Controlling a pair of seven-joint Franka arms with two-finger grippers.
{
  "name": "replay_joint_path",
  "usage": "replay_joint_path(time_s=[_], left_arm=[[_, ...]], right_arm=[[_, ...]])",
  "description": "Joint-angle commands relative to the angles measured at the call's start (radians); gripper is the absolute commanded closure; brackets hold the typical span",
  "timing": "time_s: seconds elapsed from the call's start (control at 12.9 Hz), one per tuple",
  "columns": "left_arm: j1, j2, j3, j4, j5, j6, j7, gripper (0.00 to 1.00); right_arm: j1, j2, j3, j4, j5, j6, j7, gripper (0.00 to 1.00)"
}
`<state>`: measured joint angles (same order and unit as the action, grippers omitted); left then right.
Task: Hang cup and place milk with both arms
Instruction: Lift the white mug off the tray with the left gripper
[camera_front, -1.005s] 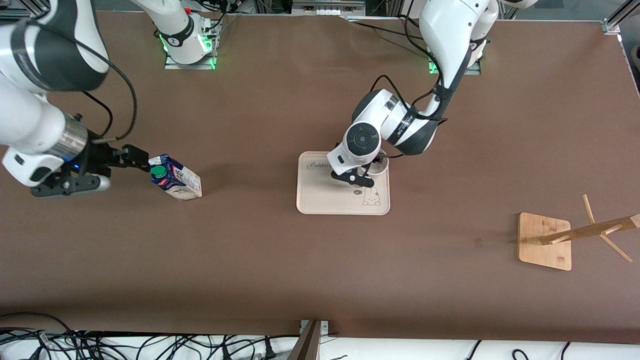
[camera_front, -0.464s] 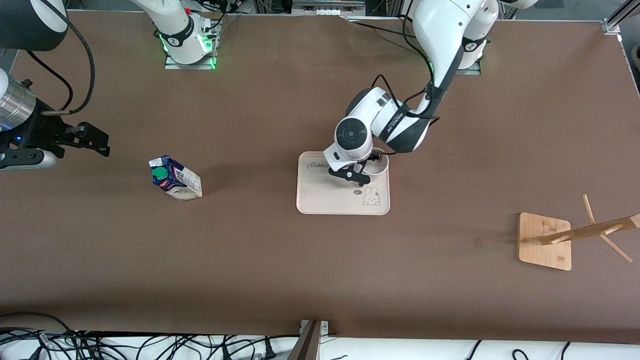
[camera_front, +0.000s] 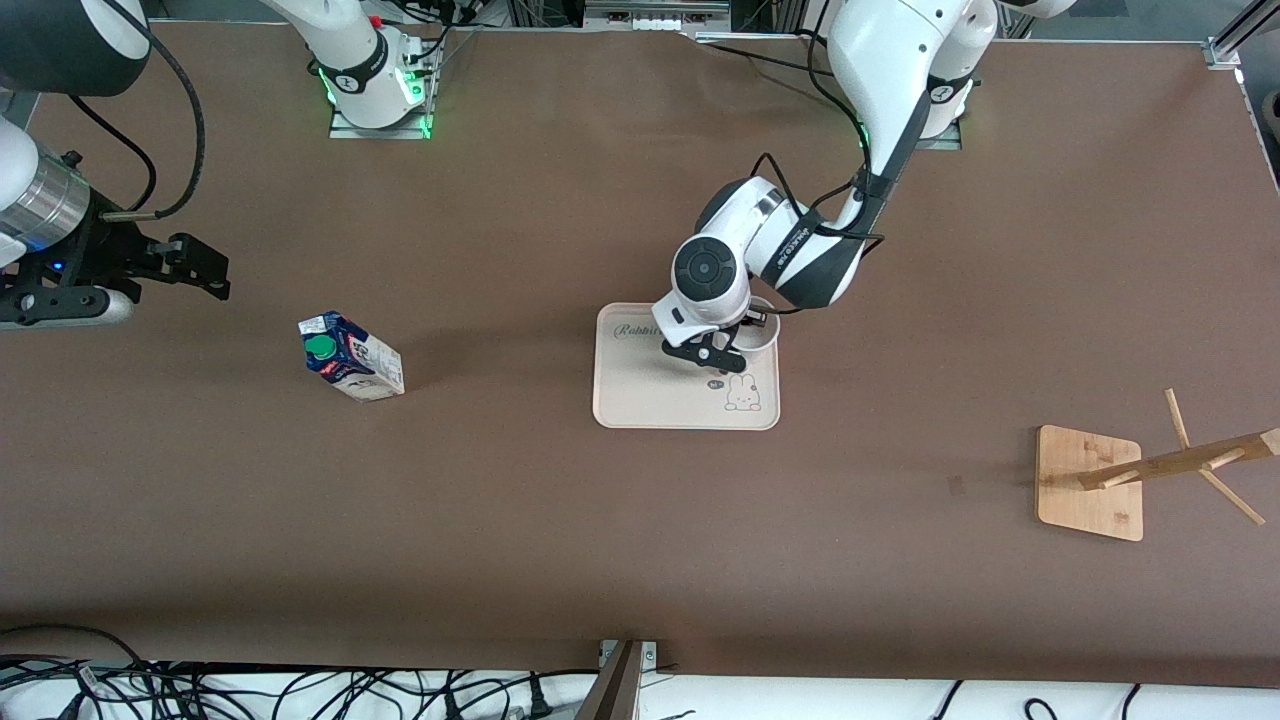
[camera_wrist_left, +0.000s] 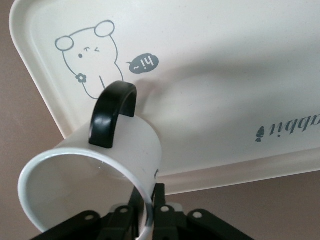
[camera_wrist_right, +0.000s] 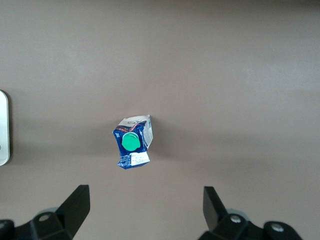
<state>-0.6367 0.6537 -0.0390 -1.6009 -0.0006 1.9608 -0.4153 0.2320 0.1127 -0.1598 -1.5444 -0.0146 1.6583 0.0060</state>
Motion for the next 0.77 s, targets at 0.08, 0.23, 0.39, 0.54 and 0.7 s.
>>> replay_joint_path(time_s=[0.08, 0.23, 0.39, 0.54, 0.7], left_arm=[[-0.009, -0.002, 0.005, 0.038, 0.024, -0.011, -0.074, 1.00], [-0.003, -0.022, 0.007, 0.108, 0.024, -0.096, -0.077, 1.00], [-0.003, -0.067, 0.023, 0.223, 0.039, -0.236, -0.097, 1.00], [0.009, -0.135, 0.074, 0.349, 0.102, -0.334, -0.097, 1.00], [0.054, -0.195, 0.161, 0.387, 0.105, -0.345, -0.057, 1.00]], right_arm=[[-0.174, -0.038, 0.171, -0.039, -0.021, 0.017, 0.014, 0.00], [-0.224, -0.041, 0.220, -0.039, -0.021, 0.017, 0.014, 0.00], [-0.226, -0.033, 0.218, -0.033, -0.021, 0.024, 0.015, 0.00], [-0.226, -0.031, 0.217, -0.033, -0.019, 0.040, 0.015, 0.00], [-0.226, -0.031, 0.217, -0.031, -0.016, 0.043, 0.017, 0.00]])
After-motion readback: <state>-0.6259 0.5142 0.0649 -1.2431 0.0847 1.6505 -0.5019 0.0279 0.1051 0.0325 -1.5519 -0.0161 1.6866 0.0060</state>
